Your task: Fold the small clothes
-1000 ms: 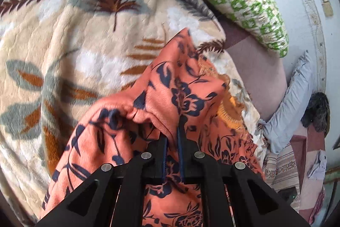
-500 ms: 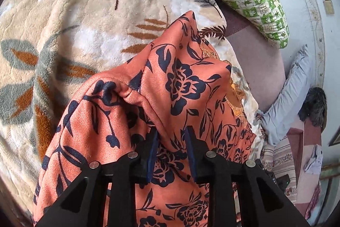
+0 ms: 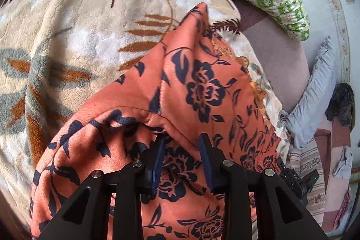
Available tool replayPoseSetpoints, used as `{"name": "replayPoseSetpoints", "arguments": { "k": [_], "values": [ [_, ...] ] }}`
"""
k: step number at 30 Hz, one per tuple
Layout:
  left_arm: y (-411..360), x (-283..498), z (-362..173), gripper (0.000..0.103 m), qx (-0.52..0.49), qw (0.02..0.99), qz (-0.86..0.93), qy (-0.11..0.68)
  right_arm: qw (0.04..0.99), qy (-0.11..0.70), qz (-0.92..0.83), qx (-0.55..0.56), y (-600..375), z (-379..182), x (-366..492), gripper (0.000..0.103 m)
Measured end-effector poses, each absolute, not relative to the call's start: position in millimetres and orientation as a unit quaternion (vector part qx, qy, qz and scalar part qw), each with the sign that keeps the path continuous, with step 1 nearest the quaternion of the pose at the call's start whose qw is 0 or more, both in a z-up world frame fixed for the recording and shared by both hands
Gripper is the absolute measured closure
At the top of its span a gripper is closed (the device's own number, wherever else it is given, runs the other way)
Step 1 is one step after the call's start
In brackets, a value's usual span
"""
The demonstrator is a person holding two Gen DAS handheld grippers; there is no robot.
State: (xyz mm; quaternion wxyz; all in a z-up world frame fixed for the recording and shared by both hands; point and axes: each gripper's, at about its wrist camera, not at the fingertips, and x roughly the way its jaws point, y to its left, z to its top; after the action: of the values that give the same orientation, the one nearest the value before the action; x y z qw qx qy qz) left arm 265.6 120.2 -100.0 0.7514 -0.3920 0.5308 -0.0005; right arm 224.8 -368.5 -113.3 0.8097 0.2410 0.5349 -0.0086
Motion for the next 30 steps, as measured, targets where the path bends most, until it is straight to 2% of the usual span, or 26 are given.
{"name": "replayPoseSetpoints", "arguments": {
  "k": [3, 7, 8, 11, 14, 17, 18, 19, 22, 26, 27, 29, 30],
  "values": [
    [123.8, 259.1, -103.0, 0.074, -0.408, 0.741, -0.011, 0.533, 0.811, 0.544, -0.004, 0.218, -362.9, -115.7, 221.5, 0.092],
    [112.6, 247.4, -60.7, 0.073, -0.380, 0.777, -0.077, 0.497, 0.838, 0.499, -0.002, 0.222, -361.7, -82.2, 206.2, 0.075],
    [106.6, 247.4, -47.1, 0.069, -0.357, 0.795, -0.083, 0.484, 0.845, 0.483, 0.008, 0.231, -361.9, -72.8, 201.2, 0.075],
    [91.7, 257.5, -27.9, 0.046, -0.289, 0.834, -0.072, 0.464, 0.847, 0.466, 0.045, 0.251, -354.6, -60.1, 189.2, 0.073],
    [75.3, 280.9, -48.9, 0.047, -0.220, 0.843, -0.026, 0.491, 0.834, 0.490, 0.067, 0.244, -340.0, -73.0, 180.2, 0.073],
    [68.9, 300.9, -96.8, 0.049, -0.202, 0.811, 0.007, 0.550, 0.801, 0.550, 0.052, 0.231, -332.8, -112.8, 174.6, 0.075],
    [65.2, 304.4, -101.0, 0.050, -0.199, 0.814, 0.011, 0.545, 0.783, 0.571, 0.058, 0.240, -331.5, -129.7, 173.7, 0.074],
    [62.6, 302.1, -97.1, 0.049, -0.191, 0.825, 0.012, 0.532, 0.790, 0.559, 0.061, 0.243, -331.2, -132.1, 170.4, 0.075],
    [54.7, 299.0, -89.6, 0.050, -0.174, 0.820, 0.006, 0.545, 0.791, 0.570, 0.052, 0.217, -322.0, -123.0, 175.2, 0.074],
    [68.6, 269.4, -65.6, 0.050, -0.207, 0.806, -0.030, 0.553, 0.799, 0.554, 0.067, 0.225, -318.0, -89.1, 164.4, 0.066],
    [76.1, 260.9, -57.6, 0.049, -0.210, 0.807, -0.032, 0.550, 0.801, 0.548, 0.072, 0.229, -317.5, -78.9, 156.5, 0.062],
    [84.4, 241.3, -47.4, 0.049, -0.209, 0.805, -0.036, 0.554, 0.802, 0.542, 0.083, 0.236, -317.2, -61.3, 137.2, 0.047],
    [89.1, 228.6, -41.5, 0.049, -0.207, 0.804, -0.039, 0.556, 0.801, 0.543, 0.086, 0.237, -317.6, -54.3, 125.6, 0.046]
  ]
}}
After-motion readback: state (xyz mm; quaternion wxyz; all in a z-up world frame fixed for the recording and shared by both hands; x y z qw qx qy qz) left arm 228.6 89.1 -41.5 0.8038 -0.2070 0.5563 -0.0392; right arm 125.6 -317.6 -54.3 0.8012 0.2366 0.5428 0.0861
